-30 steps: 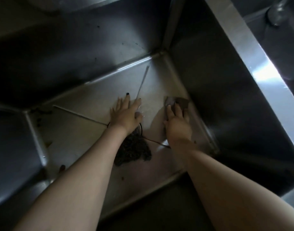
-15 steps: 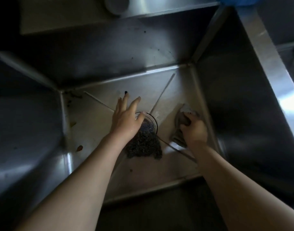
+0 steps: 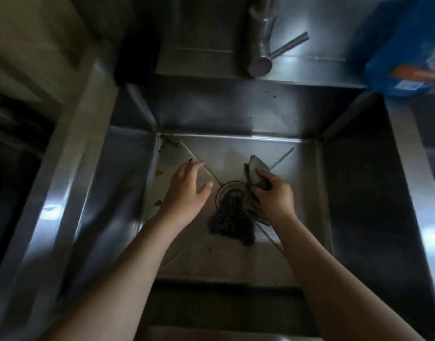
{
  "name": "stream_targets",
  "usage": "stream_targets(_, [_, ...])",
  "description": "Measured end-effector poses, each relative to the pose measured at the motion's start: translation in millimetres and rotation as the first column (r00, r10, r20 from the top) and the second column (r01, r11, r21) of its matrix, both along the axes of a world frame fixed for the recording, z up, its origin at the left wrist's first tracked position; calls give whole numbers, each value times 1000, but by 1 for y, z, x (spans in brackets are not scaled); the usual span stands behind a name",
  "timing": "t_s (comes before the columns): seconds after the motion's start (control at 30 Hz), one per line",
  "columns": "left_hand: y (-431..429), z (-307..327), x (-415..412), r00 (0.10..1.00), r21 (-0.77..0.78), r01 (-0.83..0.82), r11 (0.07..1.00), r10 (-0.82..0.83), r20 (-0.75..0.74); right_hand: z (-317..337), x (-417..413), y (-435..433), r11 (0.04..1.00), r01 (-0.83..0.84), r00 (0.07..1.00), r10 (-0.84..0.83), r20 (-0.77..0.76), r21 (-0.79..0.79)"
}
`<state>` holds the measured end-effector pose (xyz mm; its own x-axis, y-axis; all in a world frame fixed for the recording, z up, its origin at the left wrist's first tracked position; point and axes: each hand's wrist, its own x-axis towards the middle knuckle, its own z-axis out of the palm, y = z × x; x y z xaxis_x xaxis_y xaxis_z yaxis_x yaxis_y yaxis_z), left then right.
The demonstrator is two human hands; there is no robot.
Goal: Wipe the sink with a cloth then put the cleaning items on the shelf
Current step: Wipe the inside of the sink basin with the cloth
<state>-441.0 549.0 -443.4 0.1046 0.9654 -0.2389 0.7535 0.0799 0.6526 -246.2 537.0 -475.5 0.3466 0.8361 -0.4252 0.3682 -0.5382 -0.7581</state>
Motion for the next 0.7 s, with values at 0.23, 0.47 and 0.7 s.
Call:
stream_targets(0.23, [-53, 28, -23, 985, 32, -167, 985, 168, -30, -6, -10, -14, 927, -374, 927, 373, 25, 18])
stream_targets(0.47, [-127, 51, -43, 958, 95, -214, 972, 228, -172, -11, -43, -39, 656, -753, 650, 753, 98, -50])
stream_targets(0.7, [-174, 72, -73, 913, 133, -222, 966, 254, -320, -26, -85, -59, 385, -920, 375, 919, 118, -76])
